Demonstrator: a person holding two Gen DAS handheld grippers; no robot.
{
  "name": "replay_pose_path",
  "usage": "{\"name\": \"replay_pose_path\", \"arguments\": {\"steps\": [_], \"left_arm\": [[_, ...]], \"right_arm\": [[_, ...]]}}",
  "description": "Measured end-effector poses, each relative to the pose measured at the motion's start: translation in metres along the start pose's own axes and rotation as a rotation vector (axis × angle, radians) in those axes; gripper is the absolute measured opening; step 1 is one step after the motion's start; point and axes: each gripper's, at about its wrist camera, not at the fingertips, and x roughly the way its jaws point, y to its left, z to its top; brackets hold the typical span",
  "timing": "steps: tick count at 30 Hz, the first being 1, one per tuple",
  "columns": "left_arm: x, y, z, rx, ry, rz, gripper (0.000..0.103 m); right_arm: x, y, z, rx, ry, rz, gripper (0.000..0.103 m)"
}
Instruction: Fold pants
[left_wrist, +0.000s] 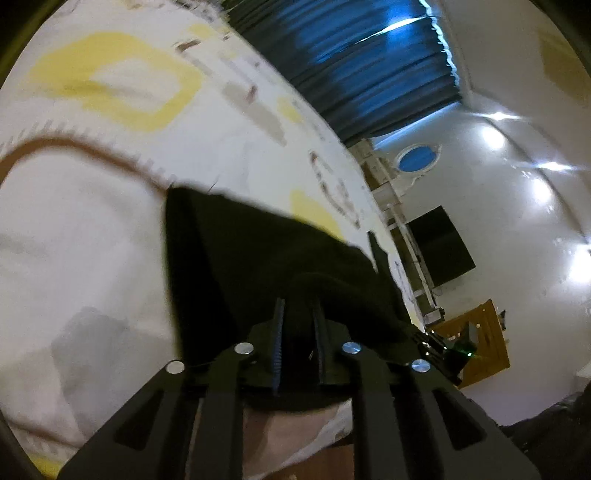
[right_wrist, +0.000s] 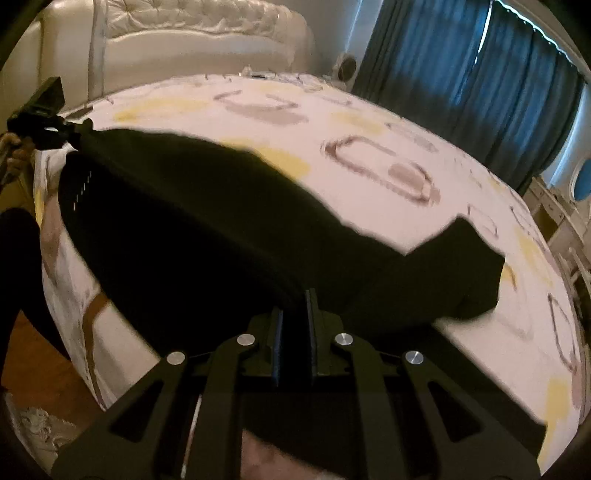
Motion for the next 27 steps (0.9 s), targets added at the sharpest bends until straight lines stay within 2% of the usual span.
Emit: {"name": "replay_pose_path", "arguments": {"steps": [2,4,7,8,9,10,14,17,19,23,24,25,27], "left_arm": [[-0.007,0.006,-0.006,-0.017,-0.002,0.038,0.024],[-0.020,0.015,-0.015,-0.081,-0.028,0.061,0.028],[-0.035,0.014,-0.028,-0.164,-0.081,0.053,0.032],[-0.037,0.008,-0.034,-0.193,-0.110,0.046,0.035],[-0.038,0.003,-0.038,-0.215,-0.130,0.037,0.044],[-0.037,-0.002,-0.041,-0.238,-0.149,0.026,0.049],[-0.021,-0.015,-0.052,-0.346,-0.218,0.010,0.051],[-0.003,-0.013,-0.053,-0.423,-0.233,0.049,0.051],[0.005,-0.011,-0.049,-0.449,-0.240,0.079,0.051],[0.013,-0.013,-0.043,-0.459,-0.248,0.091,0.051],[0.015,-0.014,-0.043,-0.457,-0.239,0.121,0.048],[0.017,-0.014,-0.041,-0.456,-0.230,0.135,0.033],[0.023,-0.008,-0.040,-0.475,-0.208,0.183,0.013]], "right_arm": [[0.004,0.008,-0.010,-0.021,0.012,-0.016,0.011],[0.006,0.014,-0.015,-0.047,0.012,-0.044,0.011],[0.003,0.018,-0.019,-0.031,0.005,-0.051,0.011],[0.004,0.017,-0.019,-0.021,0.007,-0.049,0.011],[0.005,0.017,-0.019,-0.018,0.006,-0.050,0.011],[0.008,0.016,-0.018,-0.017,0.006,-0.051,0.011],[0.009,0.017,-0.021,0.005,0.005,-0.049,0.012],[0.010,0.016,-0.022,0.020,0.000,-0.046,0.013],[0.010,0.016,-0.023,0.030,-0.003,-0.044,0.013],[0.011,0.016,-0.025,0.037,-0.008,-0.042,0.014],[0.011,0.016,-0.025,0.038,-0.009,-0.042,0.014],[0.011,0.016,-0.025,0.040,-0.011,-0.042,0.014],[0.011,0.015,-0.026,0.040,-0.012,-0.043,0.014]]}}
